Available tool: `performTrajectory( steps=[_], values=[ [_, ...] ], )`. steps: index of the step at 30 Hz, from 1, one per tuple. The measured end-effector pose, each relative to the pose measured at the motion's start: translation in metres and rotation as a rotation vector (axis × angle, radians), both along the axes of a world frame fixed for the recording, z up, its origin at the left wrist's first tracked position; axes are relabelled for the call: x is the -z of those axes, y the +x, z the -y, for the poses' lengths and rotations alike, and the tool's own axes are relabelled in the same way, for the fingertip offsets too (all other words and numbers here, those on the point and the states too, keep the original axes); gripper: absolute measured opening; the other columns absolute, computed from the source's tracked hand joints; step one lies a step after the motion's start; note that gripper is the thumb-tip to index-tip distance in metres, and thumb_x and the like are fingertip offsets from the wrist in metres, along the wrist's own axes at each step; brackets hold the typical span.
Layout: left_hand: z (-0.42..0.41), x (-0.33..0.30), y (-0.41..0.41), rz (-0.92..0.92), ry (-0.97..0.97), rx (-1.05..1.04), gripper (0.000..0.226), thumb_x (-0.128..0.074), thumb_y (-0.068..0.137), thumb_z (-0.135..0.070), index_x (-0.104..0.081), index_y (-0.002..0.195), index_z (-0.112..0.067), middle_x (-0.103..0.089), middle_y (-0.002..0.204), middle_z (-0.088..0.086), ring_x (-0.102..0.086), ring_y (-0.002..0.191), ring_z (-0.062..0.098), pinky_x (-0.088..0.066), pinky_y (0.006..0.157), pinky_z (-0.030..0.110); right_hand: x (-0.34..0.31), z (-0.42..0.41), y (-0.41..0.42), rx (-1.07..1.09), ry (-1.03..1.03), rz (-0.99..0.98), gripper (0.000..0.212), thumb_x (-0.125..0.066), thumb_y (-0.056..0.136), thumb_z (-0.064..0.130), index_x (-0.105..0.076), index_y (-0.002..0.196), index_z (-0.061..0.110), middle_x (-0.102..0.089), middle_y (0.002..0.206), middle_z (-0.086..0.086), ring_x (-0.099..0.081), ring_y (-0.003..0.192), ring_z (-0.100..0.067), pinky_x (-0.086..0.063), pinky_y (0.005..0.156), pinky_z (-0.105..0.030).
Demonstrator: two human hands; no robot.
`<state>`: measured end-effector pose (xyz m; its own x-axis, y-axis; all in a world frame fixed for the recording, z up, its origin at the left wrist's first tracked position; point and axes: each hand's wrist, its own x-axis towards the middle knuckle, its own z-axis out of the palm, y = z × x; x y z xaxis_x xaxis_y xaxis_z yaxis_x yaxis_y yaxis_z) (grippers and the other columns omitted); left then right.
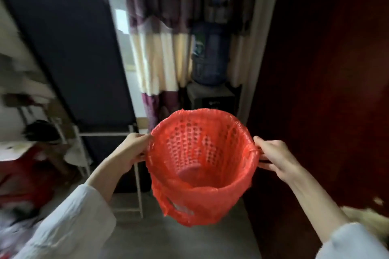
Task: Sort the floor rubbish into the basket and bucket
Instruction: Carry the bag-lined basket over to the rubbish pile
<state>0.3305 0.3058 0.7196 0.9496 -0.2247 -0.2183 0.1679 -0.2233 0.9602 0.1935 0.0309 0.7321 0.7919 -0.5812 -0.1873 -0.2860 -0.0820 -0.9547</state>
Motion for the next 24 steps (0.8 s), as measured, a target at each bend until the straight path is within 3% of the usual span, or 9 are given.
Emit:
performTrajectory(
  steps=[5,8,15,21,24],
  values=[
    [-0.125,-0.056,0.009,0.011,-0.061,-0.123,0.031,-0.054,0.091,-0.020,-0.052,0.062,-0.012,-0.052,0.045,-0.004,-0.048,0.041,0.008,-0.040,0.043,0.015,-0.047,-0.092,0.079,-0.207,0.022,0.062,0.035,-0.050,0.094,0.022,-0.059,0.063,0.010,-0.062,0.058,-0.003,-0.059,0.062,-0.016,-0.046,0.058,-0.028],
    [-0.209,-0.082,0.022,0.062,-0.089,-0.212,0.024,-0.053,0.092,-0.025,-0.057,0.074,-0.010,-0.059,0.064,0.003,-0.054,0.051,0.011,-0.047,0.049,0.018,-0.072,-0.164,0.134,-0.330,0.017,0.077,0.033,-0.051,0.094,0.024,-0.056,0.065,0.011,-0.059,0.061,-0.004,-0.055,0.060,-0.016,-0.046,0.057,-0.027],
    [-0.403,-0.114,0.049,0.107,-0.113,-0.426,0.024,-0.052,0.094,-0.023,-0.063,0.079,-0.008,-0.068,0.063,0.002,-0.064,0.049,0.008,-0.052,0.046,0.018,-0.093,-0.352,0.248,-0.578,0.050,0.112,0.027,-0.052,0.094,0.029,-0.058,0.077,0.009,-0.058,0.067,-0.005,-0.056,0.061,-0.015,-0.046,0.051,-0.025],
    [-0.534,-0.130,0.069,0.166,-0.049,-0.677,0.025,-0.047,0.096,-0.024,-0.059,0.076,-0.015,-0.061,0.073,0.003,-0.055,0.065,0.014,-0.046,0.061,0.024,-0.108,-0.504,0.319,-0.792,0.104,0.111,0.032,-0.052,0.094,0.032,-0.061,0.077,0.006,-0.062,0.069,-0.006,-0.058,0.063,-0.016,-0.048,0.058,-0.028],
    [-0.589,-0.133,0.084,0.183,-0.031,-0.793,0.024,-0.046,0.095,-0.024,-0.057,0.076,-0.016,-0.058,0.073,0.002,-0.053,0.063,0.013,-0.044,0.057,0.024,-0.112,-0.570,0.357,-0.884,0.109,0.122,0.031,-0.052,0.094,0.031,-0.060,0.075,0.007,-0.061,0.067,-0.006,-0.056,0.060,-0.016,-0.049,0.053,-0.026]
  ],
)
